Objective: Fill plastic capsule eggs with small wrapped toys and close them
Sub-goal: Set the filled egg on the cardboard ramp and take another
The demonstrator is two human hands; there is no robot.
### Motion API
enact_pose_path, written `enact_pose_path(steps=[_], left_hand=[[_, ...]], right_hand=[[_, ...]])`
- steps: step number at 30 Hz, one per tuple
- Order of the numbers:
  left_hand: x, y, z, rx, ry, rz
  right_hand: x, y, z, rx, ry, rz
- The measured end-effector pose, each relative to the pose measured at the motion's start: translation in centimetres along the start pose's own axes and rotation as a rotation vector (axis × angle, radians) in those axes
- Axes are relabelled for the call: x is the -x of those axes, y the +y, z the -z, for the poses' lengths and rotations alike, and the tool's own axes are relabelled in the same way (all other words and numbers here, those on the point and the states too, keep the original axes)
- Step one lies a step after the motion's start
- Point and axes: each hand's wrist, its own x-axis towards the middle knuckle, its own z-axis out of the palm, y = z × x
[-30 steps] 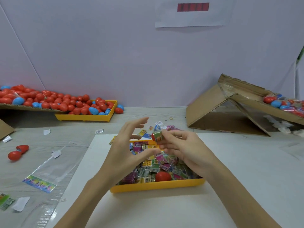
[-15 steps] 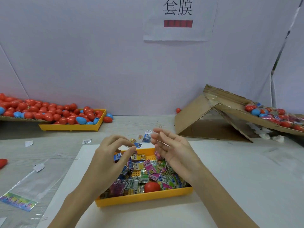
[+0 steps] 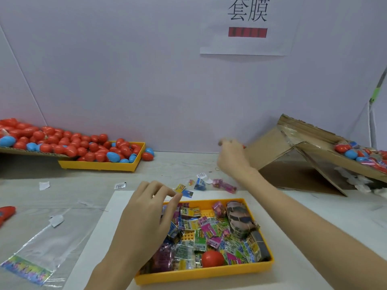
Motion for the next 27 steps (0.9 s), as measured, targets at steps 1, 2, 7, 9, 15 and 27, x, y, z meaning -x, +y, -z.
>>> enact_pose_path(steps=[1, 2, 7, 9, 15, 27], left_hand=[[0.0, 0.1, 0.1, -0.014, 0.006, -0.015], [0.0, 0.1, 0.2, -0.022, 0.002, -0.023], [-0.1, 0.4, 0.2, -0.033, 0.038, -0.079], [-0.2, 0.3, 0.1, -0.04, 0.062, -0.089], [-0.1, 0.2, 0.3, -0.066, 0.015, -0.071], [0.2, 0.5, 0.3, 0.075, -0.098, -0.01]], right_hand=[[-2.1, 0.7, -0.4, 0.189, 0.02, -0.04], [-3.8, 1.4, -0.8, 0.366, 0.016, -0.082], [-7.8, 4.8, -3.1, 0.763, -0.07, -0.239], [-8.2, 5.7, -3.9, 0.756, -0.05, -0.258], [-8.1, 5.5, -4.5, 0.669, 0.089, -0.106], [-1.2, 6.5, 6.3, 0.386, 0.383, 0.035]])
